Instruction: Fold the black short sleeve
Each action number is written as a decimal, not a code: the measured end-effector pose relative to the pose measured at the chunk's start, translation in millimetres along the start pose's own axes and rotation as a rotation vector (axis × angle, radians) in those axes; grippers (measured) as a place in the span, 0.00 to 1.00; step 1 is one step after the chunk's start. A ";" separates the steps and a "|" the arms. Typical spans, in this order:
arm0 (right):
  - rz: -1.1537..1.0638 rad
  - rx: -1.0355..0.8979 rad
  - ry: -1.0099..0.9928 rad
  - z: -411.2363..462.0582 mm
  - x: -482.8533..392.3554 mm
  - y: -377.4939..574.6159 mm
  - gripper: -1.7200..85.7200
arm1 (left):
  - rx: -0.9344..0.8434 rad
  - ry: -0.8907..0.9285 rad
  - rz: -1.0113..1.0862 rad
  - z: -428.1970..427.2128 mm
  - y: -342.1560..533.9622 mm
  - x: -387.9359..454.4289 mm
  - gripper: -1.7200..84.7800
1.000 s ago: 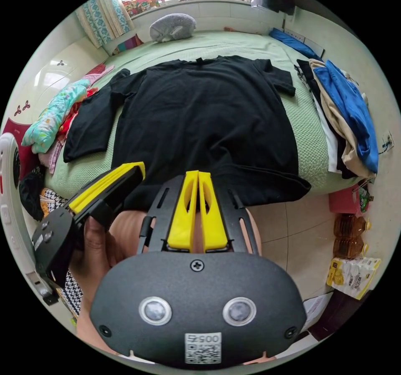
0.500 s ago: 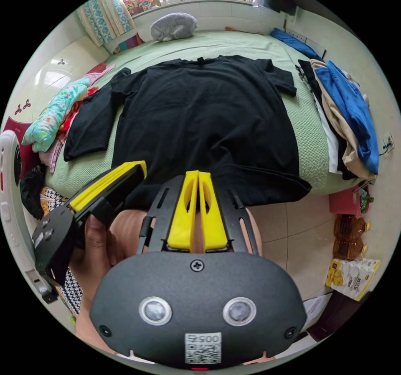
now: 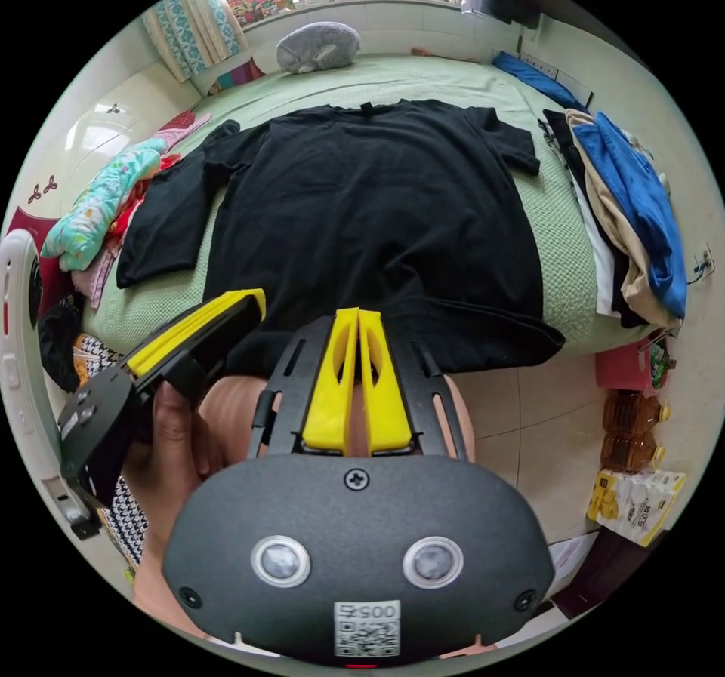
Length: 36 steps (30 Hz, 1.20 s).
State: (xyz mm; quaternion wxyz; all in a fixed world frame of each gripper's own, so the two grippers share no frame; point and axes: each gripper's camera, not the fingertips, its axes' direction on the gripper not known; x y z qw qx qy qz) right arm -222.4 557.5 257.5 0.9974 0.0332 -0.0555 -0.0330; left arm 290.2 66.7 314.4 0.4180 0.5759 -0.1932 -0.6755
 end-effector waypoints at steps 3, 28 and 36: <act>0.002 0.004 -0.016 0.5 2.2 -4.9 0.01 | -0.008 -0.018 0.003 5.2 -1.9 -3.8 0.02; -0.044 -0.029 -0.016 7.2 -17.4 -40.2 0.01 | -0.027 0.041 -0.042 48.2 -8.5 -105.2 0.02; -0.080 0.008 -0.230 1.5 -21.8 -50.9 0.01 | -0.011 0.120 -0.028 56.4 -14.4 -148.3 0.02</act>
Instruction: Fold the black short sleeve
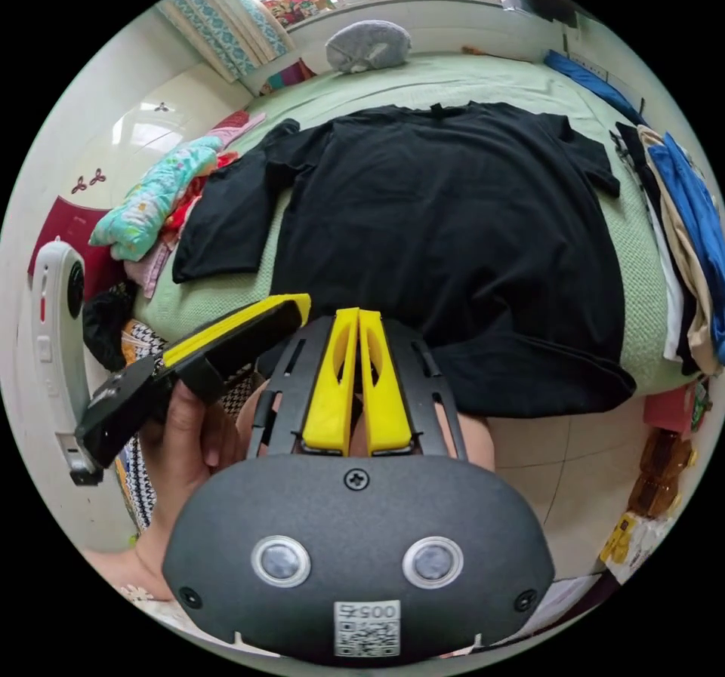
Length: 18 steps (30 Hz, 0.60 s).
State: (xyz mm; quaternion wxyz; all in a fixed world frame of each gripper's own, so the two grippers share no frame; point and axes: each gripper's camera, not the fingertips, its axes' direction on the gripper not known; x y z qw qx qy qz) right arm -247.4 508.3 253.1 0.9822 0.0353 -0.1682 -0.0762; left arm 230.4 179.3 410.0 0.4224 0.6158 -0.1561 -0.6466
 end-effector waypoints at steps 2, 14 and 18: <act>-0.055 0.020 -0.031 -2.9 -6.7 -6.7 0.01 | 0.028 0.071 -0.023 -3.9 -5.2 -22.4 0.02; -0.544 0.198 -0.194 -15.6 -86.8 -127.6 0.08 | 0.232 -0.074 -0.080 -12.1 -53.6 -135.2 0.02; -0.621 0.152 -0.086 10.3 -122.8 -170.7 0.10 | 0.263 -0.081 -0.074 -8.2 -72.1 -155.8 0.02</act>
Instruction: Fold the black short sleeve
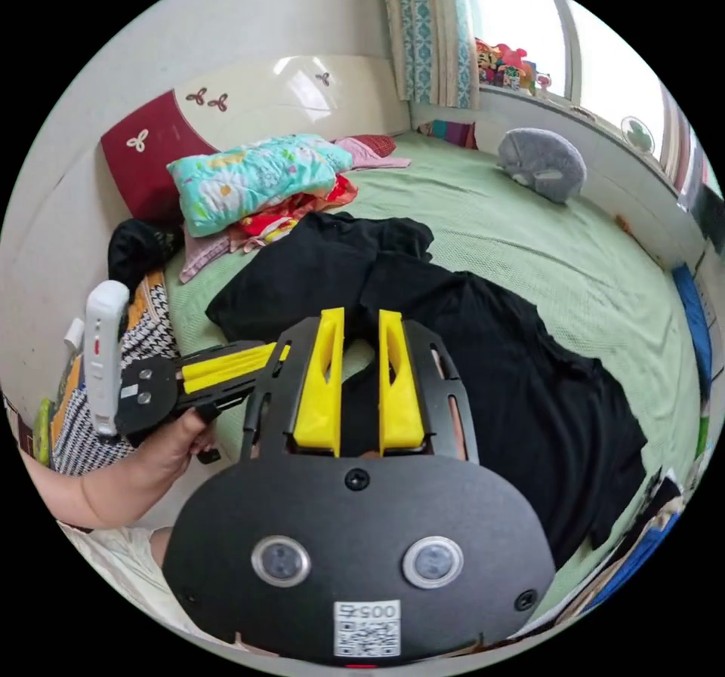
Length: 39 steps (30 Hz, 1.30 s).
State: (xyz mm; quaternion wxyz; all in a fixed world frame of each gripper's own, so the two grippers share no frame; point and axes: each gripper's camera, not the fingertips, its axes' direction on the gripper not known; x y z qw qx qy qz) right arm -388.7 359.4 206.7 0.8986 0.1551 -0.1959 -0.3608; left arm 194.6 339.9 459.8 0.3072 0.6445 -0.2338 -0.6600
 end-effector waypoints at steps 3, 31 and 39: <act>-0.065 -0.096 -0.032 33.2 -1.7 -40.6 0.12 | 0.021 0.019 0.002 9.7 -10.4 -12.1 0.02; 0.038 -0.127 0.178 99.5 36.7 -218.2 0.01 | 0.050 0.038 0.076 63.5 -43.3 -30.7 0.04; 0.274 -0.095 0.106 37.8 141.0 -160.5 0.02 | 0.066 0.044 0.110 49.2 -27.1 -4.3 0.02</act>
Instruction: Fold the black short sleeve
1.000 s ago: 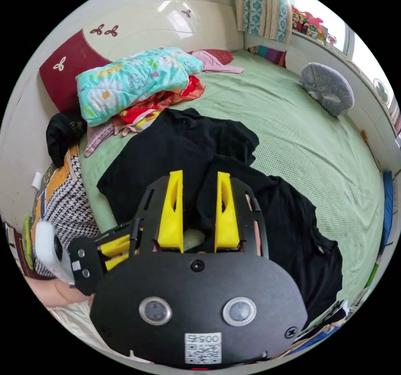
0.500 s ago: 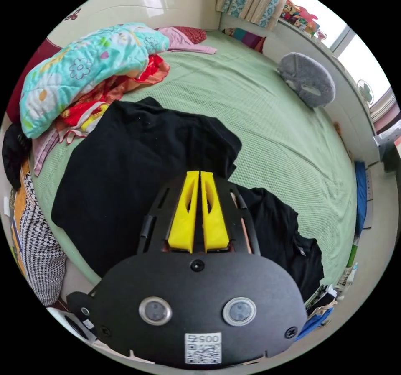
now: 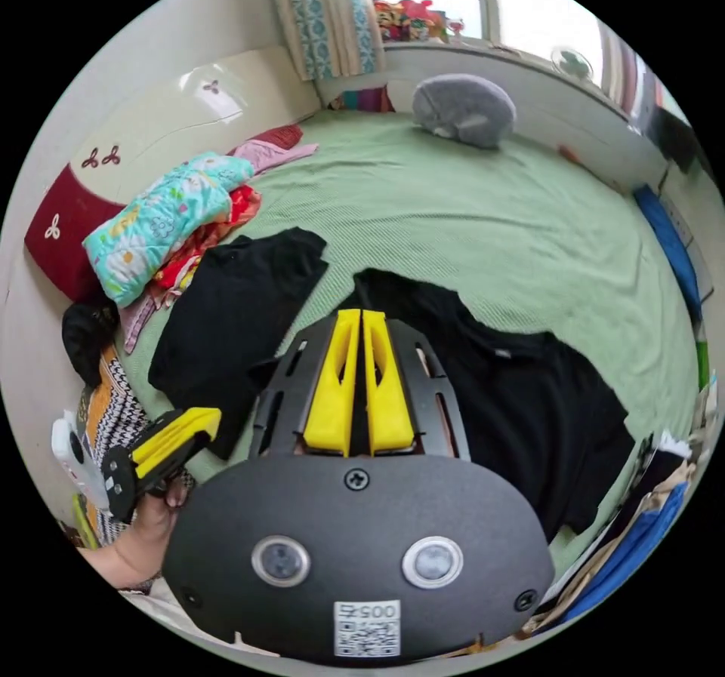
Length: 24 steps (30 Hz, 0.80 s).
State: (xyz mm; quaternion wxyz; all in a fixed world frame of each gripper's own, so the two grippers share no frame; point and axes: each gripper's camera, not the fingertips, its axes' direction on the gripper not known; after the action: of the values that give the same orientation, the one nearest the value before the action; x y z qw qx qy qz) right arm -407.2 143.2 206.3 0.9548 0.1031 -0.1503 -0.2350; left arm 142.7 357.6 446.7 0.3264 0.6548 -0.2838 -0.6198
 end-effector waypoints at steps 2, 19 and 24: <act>0.124 -0.072 0.011 12.2 42.5 12.7 0.03 | -0.035 0.003 0.006 8.8 2.9 7.7 0.02; -0.101 -0.087 0.022 9.3 35.5 -33.4 0.11 | -0.102 -0.017 0.036 97.5 -61.6 53.7 0.01; -0.162 -0.147 0.045 30.7 32.2 -84.9 0.10 | -0.154 -0.017 0.064 134.2 -78.1 66.3 0.01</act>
State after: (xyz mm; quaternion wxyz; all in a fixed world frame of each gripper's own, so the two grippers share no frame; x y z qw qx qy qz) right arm -425.7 50.2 219.9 0.9407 0.0499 -0.1025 -0.3195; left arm 11.0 344.9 341.8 0.3927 0.6131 -0.2590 -0.6347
